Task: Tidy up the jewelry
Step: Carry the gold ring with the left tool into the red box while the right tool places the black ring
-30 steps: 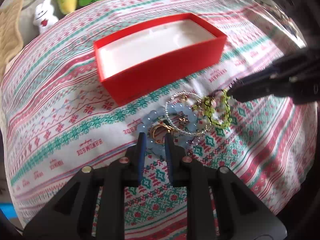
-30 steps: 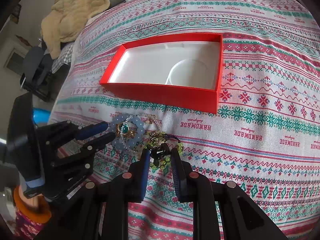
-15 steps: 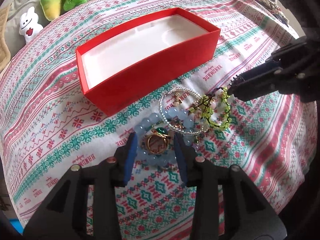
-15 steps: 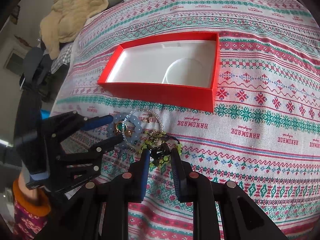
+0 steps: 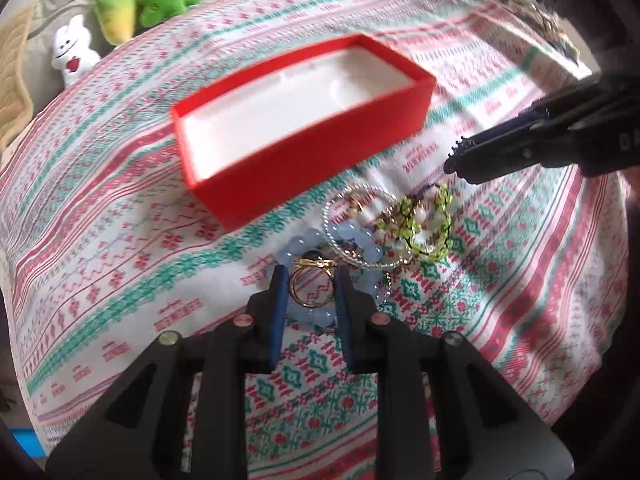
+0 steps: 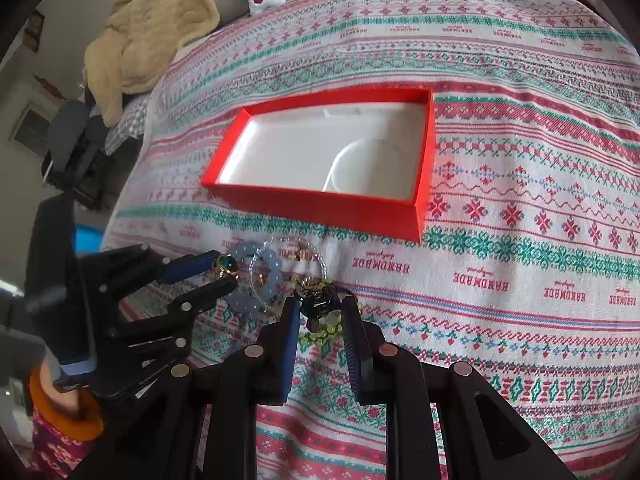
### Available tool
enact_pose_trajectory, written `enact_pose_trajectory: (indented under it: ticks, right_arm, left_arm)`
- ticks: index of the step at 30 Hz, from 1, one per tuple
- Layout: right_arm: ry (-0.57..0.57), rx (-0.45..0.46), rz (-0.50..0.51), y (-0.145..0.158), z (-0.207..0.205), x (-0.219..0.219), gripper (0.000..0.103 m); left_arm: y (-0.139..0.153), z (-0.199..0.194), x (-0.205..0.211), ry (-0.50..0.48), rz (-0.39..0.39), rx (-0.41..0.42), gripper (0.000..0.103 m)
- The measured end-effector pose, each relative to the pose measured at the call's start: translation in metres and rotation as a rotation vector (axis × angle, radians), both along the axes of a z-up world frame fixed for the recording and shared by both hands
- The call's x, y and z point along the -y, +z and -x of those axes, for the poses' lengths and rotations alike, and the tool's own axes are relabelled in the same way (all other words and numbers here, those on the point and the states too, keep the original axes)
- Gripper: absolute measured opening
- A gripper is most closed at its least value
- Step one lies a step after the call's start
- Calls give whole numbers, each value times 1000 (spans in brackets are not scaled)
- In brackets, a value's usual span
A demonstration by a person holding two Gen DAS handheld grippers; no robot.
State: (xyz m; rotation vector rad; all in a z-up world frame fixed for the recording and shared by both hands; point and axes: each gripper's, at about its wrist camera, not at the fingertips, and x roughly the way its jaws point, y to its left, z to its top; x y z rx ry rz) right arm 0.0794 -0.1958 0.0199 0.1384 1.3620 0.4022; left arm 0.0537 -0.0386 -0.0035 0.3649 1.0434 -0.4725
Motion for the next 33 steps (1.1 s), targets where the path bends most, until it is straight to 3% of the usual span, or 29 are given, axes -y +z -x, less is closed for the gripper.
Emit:
enact_pose_trajectory:
  ticks: [10, 19, 26, 33]
  right_arm:
    - [-21, 126, -22, 29, -10, 2, 21]
    - [-50, 153, 23, 39, -29, -1, 21]
    - [-58, 241, 57, 36, -43, -1, 22]
    - [-52, 235, 57, 22, -62, 1, 22]
  left_arm:
    - [39, -10, -8, 97, 69, 97, 25]
    - [53, -35, -8, 186, 133, 123, 25]
    - [44, -59, -4, 224, 141, 139, 25]
    - [25, -75, 8, 228, 104, 136, 25]
